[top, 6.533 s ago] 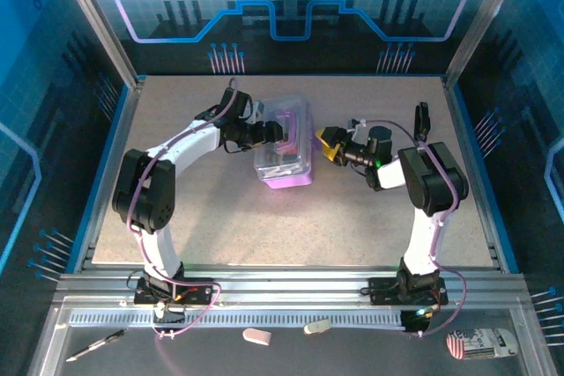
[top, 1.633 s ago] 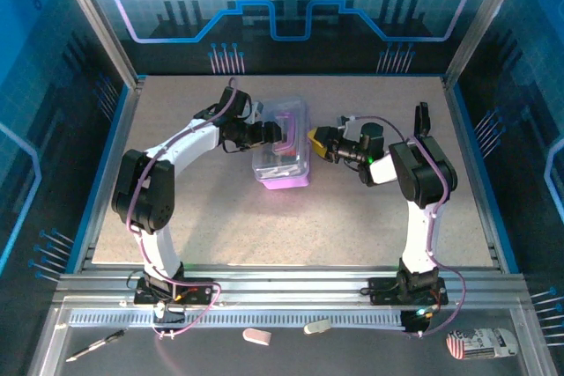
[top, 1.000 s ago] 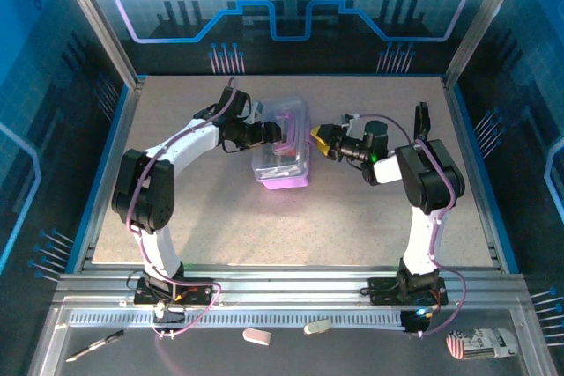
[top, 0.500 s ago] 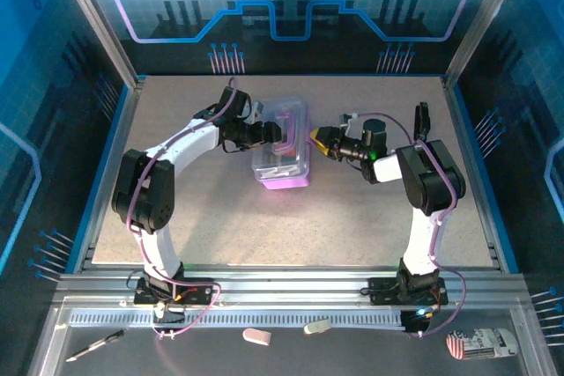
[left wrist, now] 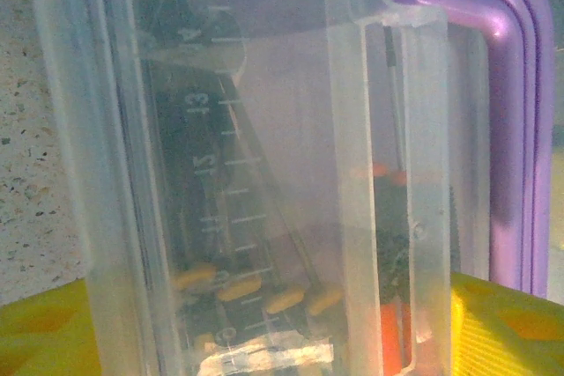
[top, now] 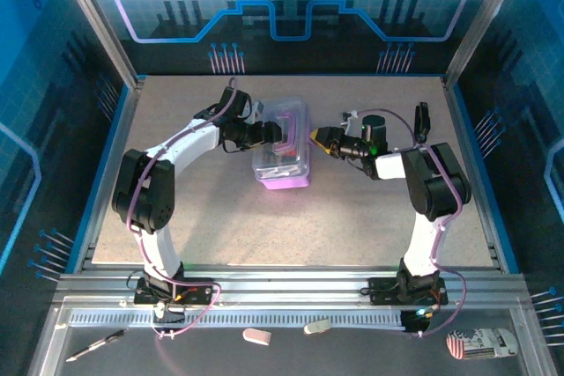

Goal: Pack the tool kit

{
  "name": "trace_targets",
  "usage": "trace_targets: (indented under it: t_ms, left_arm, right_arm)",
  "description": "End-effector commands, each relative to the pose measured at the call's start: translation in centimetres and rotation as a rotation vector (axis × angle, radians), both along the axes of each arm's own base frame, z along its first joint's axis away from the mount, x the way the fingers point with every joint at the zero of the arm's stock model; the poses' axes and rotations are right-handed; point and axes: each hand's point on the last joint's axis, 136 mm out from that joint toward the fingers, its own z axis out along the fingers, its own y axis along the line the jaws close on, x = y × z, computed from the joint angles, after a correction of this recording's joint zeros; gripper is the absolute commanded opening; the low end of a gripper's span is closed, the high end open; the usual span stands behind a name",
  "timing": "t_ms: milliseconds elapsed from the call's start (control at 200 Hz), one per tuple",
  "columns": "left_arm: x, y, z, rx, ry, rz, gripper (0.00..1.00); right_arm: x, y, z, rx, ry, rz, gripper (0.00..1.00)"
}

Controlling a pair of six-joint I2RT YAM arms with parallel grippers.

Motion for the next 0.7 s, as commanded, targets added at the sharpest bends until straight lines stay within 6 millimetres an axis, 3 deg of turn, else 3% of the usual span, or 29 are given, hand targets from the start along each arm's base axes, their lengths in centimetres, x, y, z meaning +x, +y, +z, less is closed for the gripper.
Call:
trace_targets:
  t_ms: [0,225,305,485,695]
  left_arm:
    - [-4.7,0.9,-6.5,0.090,0.246,-0.033,0.74]
    - [-4.8,0.6,-6.5,0.084,0.247,-0.038,0.74]
    - [-4.9,0.5,-6.6,0.087,0.250,-0.040,0.74]
    - [-4.9,0.2,-6.6,0.079,0.246,-0.044,0.74]
    - [-4.8,-0.9,-6.9,0.050,0.251,-0.055,0.73]
  right_arm:
    - [-1.9,0.0,-4.4,-0.114,0.132,0.009,0.49]
    - [-2.4,0.0,-5.7,-0.153,0.154,0.018,0.48]
    - [-1.7,0.7,-4.9,-0.147,0.129,0.029,0.48]
    - [-1.9,0.2,-6.2,-0.199,0.152,0.016,0.46]
    - [-2.5,2.6,-7.3,-0.218,0.164,0.057,0.43]
